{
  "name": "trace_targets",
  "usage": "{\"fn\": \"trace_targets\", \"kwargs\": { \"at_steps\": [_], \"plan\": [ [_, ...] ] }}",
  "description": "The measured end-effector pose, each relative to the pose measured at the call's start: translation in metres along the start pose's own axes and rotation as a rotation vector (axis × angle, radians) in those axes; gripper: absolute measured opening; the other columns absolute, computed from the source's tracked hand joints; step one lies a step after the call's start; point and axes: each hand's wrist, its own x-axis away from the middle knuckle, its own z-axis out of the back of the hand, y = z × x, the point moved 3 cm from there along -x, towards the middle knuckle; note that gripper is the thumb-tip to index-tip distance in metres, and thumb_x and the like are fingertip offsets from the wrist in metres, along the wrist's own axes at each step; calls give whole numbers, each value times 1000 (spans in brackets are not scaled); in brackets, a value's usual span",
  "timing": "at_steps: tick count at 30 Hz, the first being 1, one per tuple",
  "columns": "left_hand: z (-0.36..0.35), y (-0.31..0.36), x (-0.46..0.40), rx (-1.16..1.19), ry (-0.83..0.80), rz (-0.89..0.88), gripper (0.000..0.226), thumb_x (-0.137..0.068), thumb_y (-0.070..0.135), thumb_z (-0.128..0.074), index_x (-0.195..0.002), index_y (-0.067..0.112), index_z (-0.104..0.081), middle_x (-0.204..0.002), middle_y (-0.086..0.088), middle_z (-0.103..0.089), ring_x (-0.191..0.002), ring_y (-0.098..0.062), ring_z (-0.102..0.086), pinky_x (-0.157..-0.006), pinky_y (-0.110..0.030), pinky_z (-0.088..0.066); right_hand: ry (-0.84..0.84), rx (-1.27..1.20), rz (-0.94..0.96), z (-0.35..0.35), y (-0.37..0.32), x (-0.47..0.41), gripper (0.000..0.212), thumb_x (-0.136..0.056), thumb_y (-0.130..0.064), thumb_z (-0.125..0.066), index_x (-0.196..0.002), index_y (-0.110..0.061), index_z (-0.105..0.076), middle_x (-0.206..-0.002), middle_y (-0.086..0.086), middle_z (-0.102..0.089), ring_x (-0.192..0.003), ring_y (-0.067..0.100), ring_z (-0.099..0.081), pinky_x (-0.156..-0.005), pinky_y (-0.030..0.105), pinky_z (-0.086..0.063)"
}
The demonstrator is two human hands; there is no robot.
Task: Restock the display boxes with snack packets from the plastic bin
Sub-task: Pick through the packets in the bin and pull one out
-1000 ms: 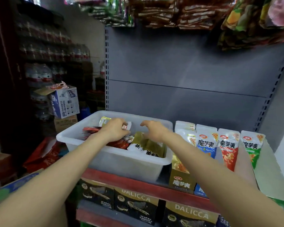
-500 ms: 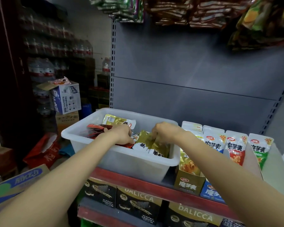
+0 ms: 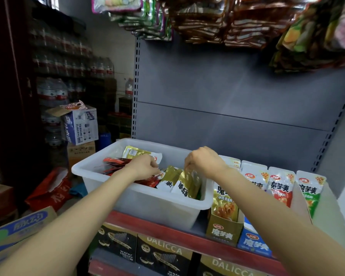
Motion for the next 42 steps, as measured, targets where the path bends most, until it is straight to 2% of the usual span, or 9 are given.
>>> {"fn": "trace_targets", "kwargs": {
  "at_steps": [4,8,13,15,20,24,30,32,42],
  "plan": [
    [12,3,6,190,169,-32,21,-92,22,-55,-90,9,-71,-89,-2,-66,-90,-18,-59,-75,-26,-40,194,-218,-123,1,4,7,14,-91,-23,-57,-94,-22,-70,-93,-2,-71,-90,22,-62,-69,28,-43],
    [18,12,18,568,282,-68,33,-94,45,-48,-82,17,-60,-84,2,-61,-80,-13,-54,-73,-24,-39,338,-505,-253,-1,6,19,10,-91,-23,-59,-86,-19,-67,-79,-2,-70,-78,18,-64,-72,35,-52],
    [19,31,29,716,351,-118,7,-87,11,-65,-93,13,-63,-94,-4,-70,-84,-16,-65,-77,-32,-54,463,-754,-329,11,3,39,9,-89,-21,-62,-83,-17,-66,-78,-4,-68,-77,12,-64,-78,35,-54],
    [20,39,31,792,361,-81,9,-86,8,-65,-89,17,-63,-93,-3,-71,-82,-17,-66,-74,-36,-55,481,-712,-313,17,2,49,9,-90,-25,-60,-94,-18,-64,-84,-6,-66,-81,13,-63,-81,37,-52],
    [15,76,37,980,333,-66,7,-86,5,-65,-92,9,-65,-87,-7,-70,-76,-17,-67,-63,-24,-57,429,-188,-177,27,-5,79,68,-82,-55,-60,-140,-27,-38,-135,-2,-42,-127,18,-36,-107,39,-28],
    [6,113,49,1057,283,-140,2,-88,8,-63,-90,7,-64,-91,-12,-70,-78,-17,-68,-62,-19,-56,608,-62,-181,26,5,100,56,-79,-10,-72,-131,-15,-55,-121,8,-59,-109,28,-57,-83,36,-50],
    [-19,144,58,768,161,-297,43,-84,29,-67,-123,18,-51,-113,5,-60,-99,-11,-62,-90,-33,-52,664,-889,-367,27,44,135,19,-93,-8,-53,-101,-18,-67,-89,-1,-68,-79,15,-63,-64,15,-48],
    [-25,149,57,695,185,-297,43,-84,23,-69,-121,17,-49,-111,5,-59,-95,-10,-60,-89,-31,-50,539,-1209,-372,18,48,141,17,-93,-5,-54,-97,-16,-67,-92,3,-71,-83,17,-67,-71,26,-57],
    [-29,152,46,500,344,-310,6,-84,10,-67,-86,10,-61,-83,-2,-69,-71,-13,-67,-80,-33,-54,470,-1150,-415,-9,52,143,8,-87,-14,-64,-92,-18,-70,-89,-3,-73,-85,11,-69,-79,28,-55]
  ]
}}
